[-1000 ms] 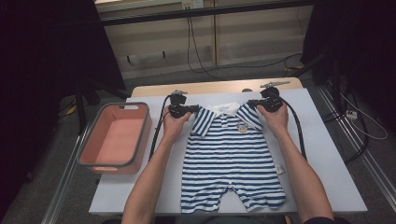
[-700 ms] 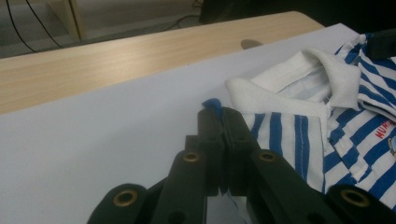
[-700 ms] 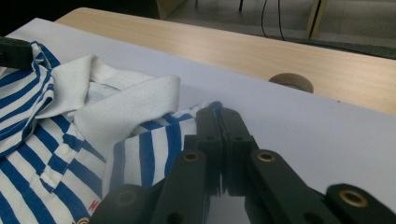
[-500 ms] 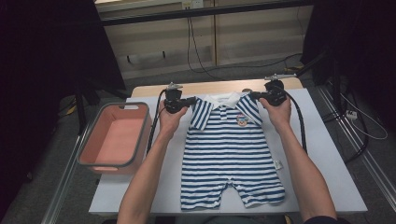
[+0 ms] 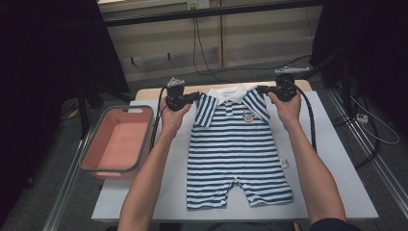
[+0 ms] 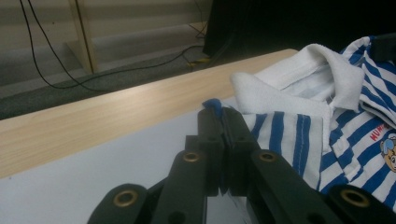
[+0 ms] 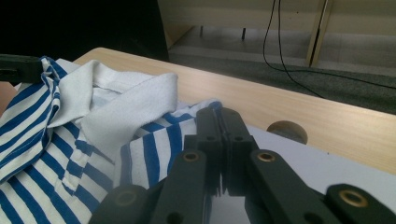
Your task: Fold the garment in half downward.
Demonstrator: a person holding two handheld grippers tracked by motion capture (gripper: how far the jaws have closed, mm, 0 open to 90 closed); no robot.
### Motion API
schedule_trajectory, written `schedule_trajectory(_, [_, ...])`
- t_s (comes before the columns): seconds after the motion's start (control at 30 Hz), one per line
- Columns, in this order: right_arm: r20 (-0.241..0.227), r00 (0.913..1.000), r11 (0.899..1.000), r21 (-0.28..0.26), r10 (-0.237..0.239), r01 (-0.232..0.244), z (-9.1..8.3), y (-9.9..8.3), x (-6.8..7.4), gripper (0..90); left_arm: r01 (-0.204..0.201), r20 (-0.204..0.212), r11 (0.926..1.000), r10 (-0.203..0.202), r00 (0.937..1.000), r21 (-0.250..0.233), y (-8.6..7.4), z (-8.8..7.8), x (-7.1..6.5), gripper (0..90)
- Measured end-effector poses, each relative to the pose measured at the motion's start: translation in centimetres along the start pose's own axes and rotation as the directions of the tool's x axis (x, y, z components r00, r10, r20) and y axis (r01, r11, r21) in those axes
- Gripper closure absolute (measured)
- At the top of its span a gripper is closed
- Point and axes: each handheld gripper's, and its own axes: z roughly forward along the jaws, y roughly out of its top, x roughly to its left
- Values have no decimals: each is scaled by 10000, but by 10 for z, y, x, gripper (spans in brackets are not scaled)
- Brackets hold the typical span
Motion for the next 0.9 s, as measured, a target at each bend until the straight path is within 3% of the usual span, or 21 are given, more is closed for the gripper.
schedule_trajectory(0.37, [-30,10000,9996,-292,68,-69,-6,11,-2,883,-50,300,9995,60,9995,-316,14,-6,-2,879])
schedule_trajectory(0.63, [-503,9984,9974,-666,250,-284,-14,16,-4,883,-169,553,9977,205,9983,-652,25,-20,-4,879])
schedule_trajectory(0.9, [-526,9986,9955,-945,-22,-28,-24,33,1,883,-165,669,9941,238,9975,-1071,38,-28,-3,879])
